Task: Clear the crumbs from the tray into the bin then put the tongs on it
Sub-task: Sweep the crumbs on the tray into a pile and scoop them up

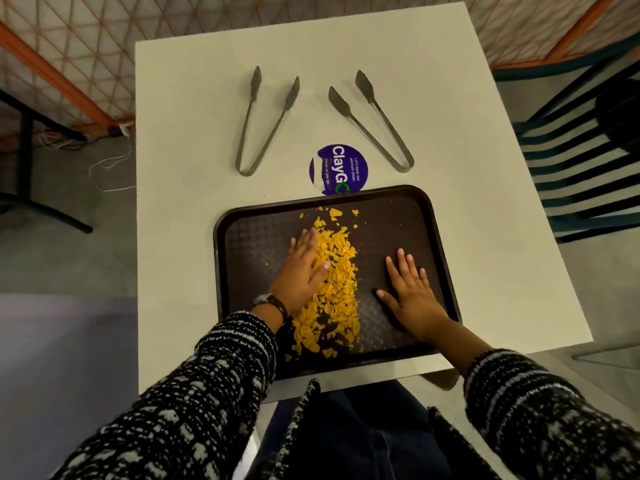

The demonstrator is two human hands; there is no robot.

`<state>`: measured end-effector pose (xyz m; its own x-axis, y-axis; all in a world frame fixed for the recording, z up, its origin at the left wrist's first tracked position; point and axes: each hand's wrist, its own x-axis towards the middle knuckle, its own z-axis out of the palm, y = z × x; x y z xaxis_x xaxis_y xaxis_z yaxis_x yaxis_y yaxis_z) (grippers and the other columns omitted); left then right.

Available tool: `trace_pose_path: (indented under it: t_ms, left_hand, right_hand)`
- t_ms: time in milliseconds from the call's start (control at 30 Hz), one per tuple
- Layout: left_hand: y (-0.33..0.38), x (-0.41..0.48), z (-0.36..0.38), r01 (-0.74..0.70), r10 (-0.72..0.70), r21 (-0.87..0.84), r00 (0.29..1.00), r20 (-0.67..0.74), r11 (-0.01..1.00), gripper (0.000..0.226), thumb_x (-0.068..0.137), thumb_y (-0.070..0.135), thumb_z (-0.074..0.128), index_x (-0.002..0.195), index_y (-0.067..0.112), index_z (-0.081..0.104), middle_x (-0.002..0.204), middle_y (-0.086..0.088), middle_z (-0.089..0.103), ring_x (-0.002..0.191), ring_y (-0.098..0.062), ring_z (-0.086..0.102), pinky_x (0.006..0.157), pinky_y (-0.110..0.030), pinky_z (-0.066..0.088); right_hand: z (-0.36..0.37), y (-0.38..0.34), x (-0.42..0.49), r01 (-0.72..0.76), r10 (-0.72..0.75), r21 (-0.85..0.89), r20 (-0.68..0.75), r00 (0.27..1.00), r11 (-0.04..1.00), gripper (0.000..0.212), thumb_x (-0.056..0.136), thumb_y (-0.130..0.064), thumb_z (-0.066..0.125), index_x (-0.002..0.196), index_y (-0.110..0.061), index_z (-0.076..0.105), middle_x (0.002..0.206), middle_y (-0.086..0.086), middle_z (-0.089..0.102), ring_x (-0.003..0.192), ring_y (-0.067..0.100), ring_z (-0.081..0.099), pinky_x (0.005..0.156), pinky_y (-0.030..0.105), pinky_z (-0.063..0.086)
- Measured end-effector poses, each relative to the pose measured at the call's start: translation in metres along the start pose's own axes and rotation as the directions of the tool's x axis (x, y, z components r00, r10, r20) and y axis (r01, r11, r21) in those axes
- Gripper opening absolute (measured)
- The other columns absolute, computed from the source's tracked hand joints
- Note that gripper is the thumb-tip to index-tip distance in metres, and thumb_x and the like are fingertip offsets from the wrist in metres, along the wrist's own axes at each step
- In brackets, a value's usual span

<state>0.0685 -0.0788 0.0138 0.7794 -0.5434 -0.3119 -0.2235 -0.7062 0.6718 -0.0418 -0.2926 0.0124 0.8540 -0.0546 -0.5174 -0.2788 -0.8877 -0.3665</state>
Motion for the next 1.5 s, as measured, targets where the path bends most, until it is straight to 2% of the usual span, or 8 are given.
trace_pose_path:
  t_ms: [133,300,600,800,900,1167,1333,1500]
  left_hand:
    - [-0.001,-0.016,-0.001,0.005,-0.009,-0.078,0.999,-0.048,0.997,0.062,0.097,0.038,0.031,0.148,0.020,-0.001,0.151,0.009,-0.005,0.141,-0.011,-0.011,0.117,-0.034,-0.002]
    - [-0.024,-0.040,-0.016,0.040,-0.059,-0.095,0.976,-0.211,0.995,0.069,0.092,0.049,0.024,0.147,0.011,0.006,0.153,0.005,0.002,0.143,-0.009,-0.002,0.113,-0.014,-0.011]
    - [-0.055,-0.068,-0.020,0.228,-0.263,-0.160,0.933,-0.247,0.960,0.073,0.090,0.044,0.029,0.146,0.009,0.001,0.157,-0.006,0.000,0.140,-0.005,-0.006,0.117,-0.027,-0.006]
    - [-0.054,-0.064,-0.017,0.245,-0.278,-0.152,0.927,-0.253,0.957,0.074,0.089,0.047,0.028,0.146,0.008,0.001,0.157,-0.007,0.000,0.140,-0.007,-0.007,0.116,-0.028,-0.008]
    - [-0.049,-0.050,-0.014,0.258,-0.274,-0.096,0.931,-0.242,0.961,0.075,0.089,0.045,0.027,0.146,0.006,0.000,0.157,-0.010,-0.002,0.142,-0.012,-0.009,0.116,-0.030,-0.010]
    - [-0.027,-0.015,0.005,0.168,-0.159,0.043,0.973,-0.169,0.985,0.082,0.084,0.059,0.013,0.146,0.008,-0.002,0.156,-0.008,-0.007,0.140,-0.012,-0.016,0.113,-0.027,-0.016]
    - [-0.008,-0.009,0.014,-0.007,0.007,-0.033,1.000,-0.007,0.999,0.066,0.096,0.040,0.028,0.146,0.014,-0.004,0.153,0.002,-0.010,0.143,-0.012,-0.012,0.118,-0.032,-0.009]
    - [-0.001,0.019,-0.007,-0.130,0.129,0.009,0.991,0.019,0.992,0.068,0.092,0.045,0.024,0.147,0.011,0.002,0.151,0.006,-0.006,0.141,-0.007,-0.011,0.116,-0.027,-0.009]
  right_hand:
    - [-0.008,0.000,0.000,0.030,-0.023,0.078,-0.089,0.996,0.996,0.071,0.096,-0.041,0.038,0.149,-0.011,0.002,0.159,0.005,-0.008,0.143,0.013,-0.012,0.117,0.032,-0.008]
    - [-0.038,-0.007,0.037,0.119,-0.106,0.114,-0.117,0.987,0.986,0.065,0.098,-0.034,0.039,0.149,-0.009,0.008,0.159,0.006,0.000,0.146,0.015,-0.005,0.117,0.030,-0.004]
    - [-0.028,-0.049,0.090,0.242,-0.233,0.055,-0.139,0.963,0.969,0.071,0.097,-0.044,0.033,0.149,-0.007,0.003,0.159,0.009,0.000,0.144,0.013,-0.007,0.117,0.033,-0.007]
    - [-0.016,-0.062,0.064,0.430,-0.438,0.179,0.010,0.899,0.885,0.068,0.096,-0.045,0.032,0.151,-0.017,0.003,0.159,0.001,0.010,0.146,0.010,0.003,0.120,0.028,-0.002]
    - [-0.023,-0.056,0.056,0.402,-0.396,0.233,-0.072,0.915,0.886,0.066,0.095,-0.042,0.033,0.150,-0.015,0.009,0.157,-0.003,0.014,0.145,0.007,0.007,0.116,0.016,-0.004]
    - [-0.023,-0.013,0.025,0.257,-0.220,0.240,-0.168,0.961,0.936,0.062,0.095,-0.041,0.036,0.148,-0.014,0.017,0.157,0.001,0.018,0.143,0.003,0.007,0.115,0.014,-0.004]
    - [-0.016,0.002,0.005,0.188,-0.151,0.246,-0.160,0.976,0.951,0.063,0.093,-0.039,0.033,0.148,-0.013,0.017,0.157,0.002,0.016,0.142,0.002,0.005,0.116,0.019,-0.003]
    - [-0.006,0.009,-0.003,0.132,-0.096,0.266,-0.144,0.985,0.955,0.061,0.097,-0.038,0.037,0.148,-0.012,0.016,0.158,0.001,0.009,0.142,0.005,0.000,0.119,0.029,-0.001]
